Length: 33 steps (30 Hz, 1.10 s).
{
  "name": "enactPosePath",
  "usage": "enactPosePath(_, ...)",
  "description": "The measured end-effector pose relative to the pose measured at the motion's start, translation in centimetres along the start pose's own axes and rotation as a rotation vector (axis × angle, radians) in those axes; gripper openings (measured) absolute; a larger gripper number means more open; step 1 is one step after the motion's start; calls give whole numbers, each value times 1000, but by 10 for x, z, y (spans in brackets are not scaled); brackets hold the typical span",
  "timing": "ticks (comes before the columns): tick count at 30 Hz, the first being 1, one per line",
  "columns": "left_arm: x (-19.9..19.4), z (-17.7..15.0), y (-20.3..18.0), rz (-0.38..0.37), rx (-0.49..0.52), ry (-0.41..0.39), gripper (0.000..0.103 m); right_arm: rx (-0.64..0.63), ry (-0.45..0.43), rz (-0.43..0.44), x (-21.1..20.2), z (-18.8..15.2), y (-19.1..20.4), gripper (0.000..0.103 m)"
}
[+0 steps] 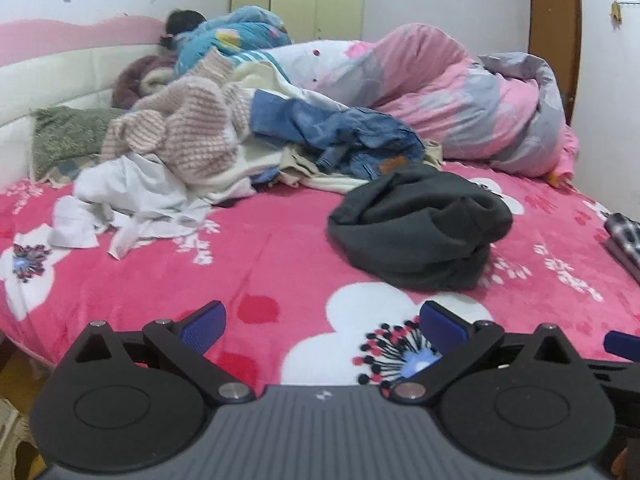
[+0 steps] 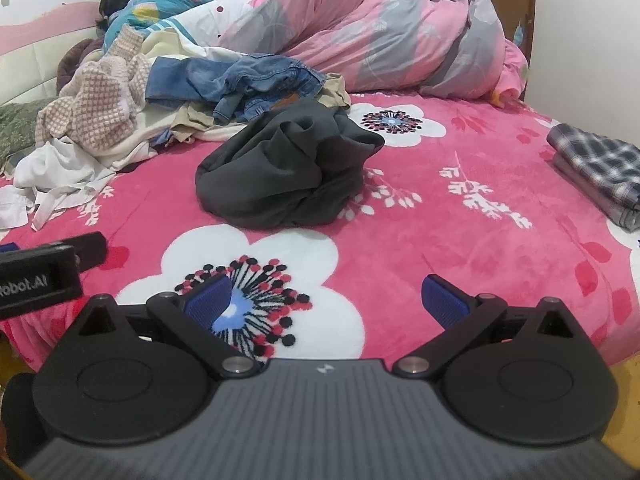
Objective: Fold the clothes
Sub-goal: 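Approach the crumpled dark grey trousers with both grippers open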
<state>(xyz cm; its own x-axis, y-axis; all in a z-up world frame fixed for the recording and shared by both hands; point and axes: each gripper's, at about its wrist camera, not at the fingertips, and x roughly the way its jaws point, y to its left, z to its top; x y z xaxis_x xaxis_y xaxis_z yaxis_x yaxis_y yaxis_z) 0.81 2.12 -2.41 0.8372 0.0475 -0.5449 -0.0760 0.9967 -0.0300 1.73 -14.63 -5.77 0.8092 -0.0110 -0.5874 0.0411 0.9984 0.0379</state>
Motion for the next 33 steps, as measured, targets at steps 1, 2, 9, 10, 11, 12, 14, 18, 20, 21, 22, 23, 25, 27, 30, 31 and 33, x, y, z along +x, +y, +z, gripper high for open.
enactPosePath(1,-1,1,-1,1,2,-1,103,2,2,-2,1,0,0,102)
enactPosePath(2,-2,2,-1,-3,0,1,103,7,5,-3,1,0,-1,102)
enactPosePath(9,0,3,0,10,-14,6,103,11,7,-12,4,0,-2,102)
enactPosePath(10,0,3,0,12,-15,7,103,10,6,-13,4,0,-2,102)
enactPosePath(11,1,3,0,15,-17,7,103,9,6,-13,4,0,-2,102)
enactPosePath(12,1,3,0,17,-18,8,103,9,7,-12,4,0,-2,102)
enactPosePath(14,1,3,0,22,-21,9,103,9,8,-11,3,0,-2,102)
enactPosePath(18,3,3,0,31,-26,11,103,6,8,-10,3,1,-2,102)
enactPosePath(20,3,3,0,34,-26,15,103,4,7,-10,3,1,-1,102)
enactPosePath(21,3,3,0,30,-27,17,103,3,7,-10,3,1,-1,102)
enactPosePath(22,3,2,0,29,-27,17,103,2,7,-10,3,1,-1,102)
enactPosePath(23,3,2,0,29,-28,17,103,1,6,-10,3,2,0,102)
enactPosePath(25,3,3,0,31,-27,16,103,-1,6,-10,2,2,0,102)
enactPosePath(27,3,3,1,31,-25,15,103,-3,5,-10,2,2,1,102)
enactPosePath(30,3,3,2,36,-22,15,103,-6,3,-10,2,3,2,102)
enactPosePath(31,3,3,2,38,-21,15,103,-7,3,-10,2,3,2,102)
enactPosePath(33,4,3,2,39,-20,16,103,-9,2,-10,2,3,3,102)
